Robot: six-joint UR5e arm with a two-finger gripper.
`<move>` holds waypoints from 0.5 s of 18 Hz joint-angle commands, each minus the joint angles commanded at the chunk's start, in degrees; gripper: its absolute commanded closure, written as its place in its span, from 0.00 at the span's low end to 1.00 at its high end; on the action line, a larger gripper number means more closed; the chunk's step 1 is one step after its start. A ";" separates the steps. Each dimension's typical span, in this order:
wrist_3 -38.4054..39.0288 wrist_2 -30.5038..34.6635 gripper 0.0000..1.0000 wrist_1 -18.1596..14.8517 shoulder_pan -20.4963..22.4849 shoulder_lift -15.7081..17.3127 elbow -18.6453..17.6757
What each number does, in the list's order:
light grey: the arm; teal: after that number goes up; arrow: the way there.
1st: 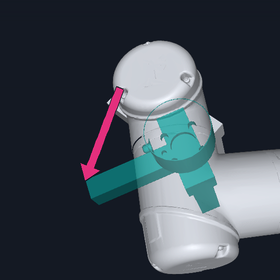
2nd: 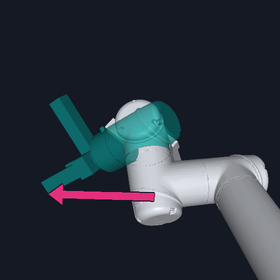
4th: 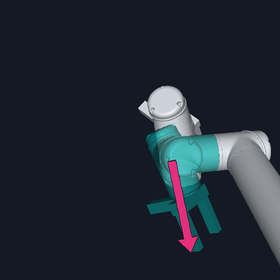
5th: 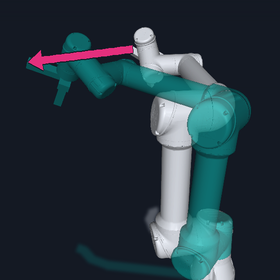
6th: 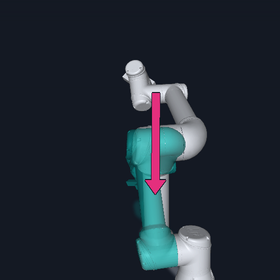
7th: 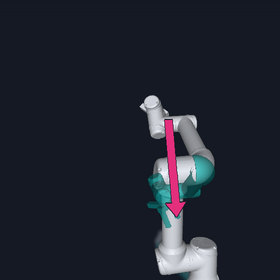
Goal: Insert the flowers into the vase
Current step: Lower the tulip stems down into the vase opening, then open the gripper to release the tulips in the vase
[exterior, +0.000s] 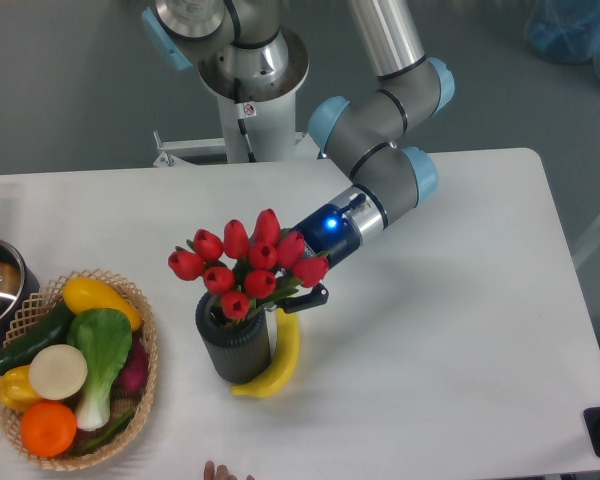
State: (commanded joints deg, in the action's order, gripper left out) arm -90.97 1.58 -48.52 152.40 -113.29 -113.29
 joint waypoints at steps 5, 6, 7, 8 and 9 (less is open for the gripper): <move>-0.09 0.18 0.35 0.09 0.00 0.17 -0.09; -0.44 0.18 0.25 0.09 0.00 0.18 -0.17; -0.61 0.18 0.20 0.17 0.00 0.18 -0.18; -0.62 0.18 0.19 0.09 0.09 0.26 -0.26; -0.70 0.18 0.15 0.17 0.09 0.26 -0.35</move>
State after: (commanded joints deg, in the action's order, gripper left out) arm -91.67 1.76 -48.34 152.49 -113.03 -113.64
